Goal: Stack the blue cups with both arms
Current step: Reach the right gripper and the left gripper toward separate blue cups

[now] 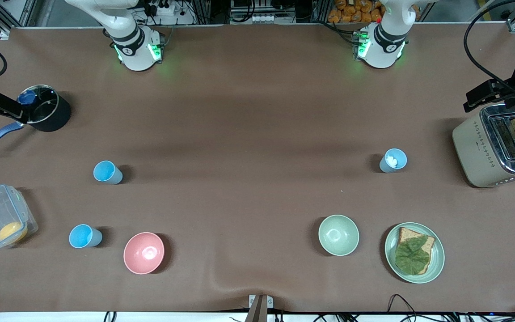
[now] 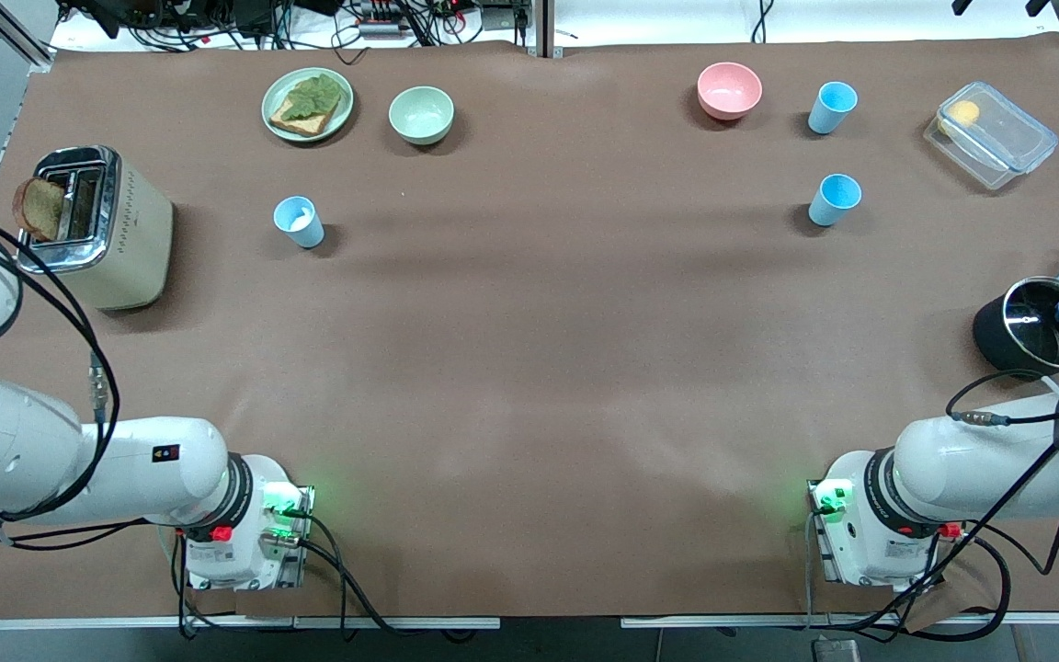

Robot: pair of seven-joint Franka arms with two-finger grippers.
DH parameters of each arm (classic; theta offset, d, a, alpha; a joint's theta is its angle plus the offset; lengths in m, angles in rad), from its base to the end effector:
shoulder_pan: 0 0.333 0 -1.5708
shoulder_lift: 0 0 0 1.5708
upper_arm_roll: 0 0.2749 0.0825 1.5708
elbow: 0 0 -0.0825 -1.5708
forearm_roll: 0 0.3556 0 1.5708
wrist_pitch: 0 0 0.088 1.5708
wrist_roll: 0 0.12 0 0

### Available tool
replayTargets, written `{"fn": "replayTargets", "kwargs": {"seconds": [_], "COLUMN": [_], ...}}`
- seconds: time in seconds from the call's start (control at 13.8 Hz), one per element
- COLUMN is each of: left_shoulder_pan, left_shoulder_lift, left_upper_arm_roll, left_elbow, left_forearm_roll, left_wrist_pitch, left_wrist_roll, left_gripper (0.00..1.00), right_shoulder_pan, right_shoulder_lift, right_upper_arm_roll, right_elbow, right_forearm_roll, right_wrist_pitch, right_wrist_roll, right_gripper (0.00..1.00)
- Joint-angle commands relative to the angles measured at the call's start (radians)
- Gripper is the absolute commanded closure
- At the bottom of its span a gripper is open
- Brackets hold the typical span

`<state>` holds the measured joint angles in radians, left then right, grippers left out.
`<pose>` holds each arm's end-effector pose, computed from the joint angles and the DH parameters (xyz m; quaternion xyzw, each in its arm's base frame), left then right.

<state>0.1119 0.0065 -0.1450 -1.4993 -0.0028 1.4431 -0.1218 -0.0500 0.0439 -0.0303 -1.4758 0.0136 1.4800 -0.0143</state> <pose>0.5138 -0.0171 0.5875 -0.9985 -0.0442 0.0314 0.0006 0.5270 -0.0403 0.5812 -0.9993 0.0325 0.0195 0.0071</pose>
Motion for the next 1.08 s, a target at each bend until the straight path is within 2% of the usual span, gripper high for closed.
{"fn": "replayTargets", "kwargs": {"seconds": [0.0,0.36,0.65,1.01], "left_shoulder_pan": [0.002,0.008,-0.003,0.0], "left_shoulder_lift": [-0.014,0.0,0.013,0.009], "left_upper_arm_roll": [-0.008,-0.005,-0.008,-0.016], "left_elbow": [0.002,0.016,-0.045,-0.287], "left_forearm_roll": [0.014,0.014,0.02,0.02], "left_wrist_pitch": [-0.018,-0.029,-0.017,0.23], "left_wrist_roll": [0.019,0.024,0.01,0.005], "left_gripper": [0.0,0.0,0.0,0.0], "right_shoulder_pan": [-0.017,-0.019,-0.019,-0.019], "right_shoulder_lift": [-0.015,-0.015,-0.015,-0.013], "right_upper_arm_roll": [0.012,0.012,0.012,0.012], "right_elbow": [-0.003,-0.003,-0.003,-0.003], "right_forearm_roll": [0.011,0.009,0.011,0.009], "right_wrist_pitch": [-0.003,-0.003,-0.001,-0.003], "right_wrist_roll": [0.002,0.002,0.002,0.001], "right_gripper": [0.0,0.0,0.0,0.0]}}
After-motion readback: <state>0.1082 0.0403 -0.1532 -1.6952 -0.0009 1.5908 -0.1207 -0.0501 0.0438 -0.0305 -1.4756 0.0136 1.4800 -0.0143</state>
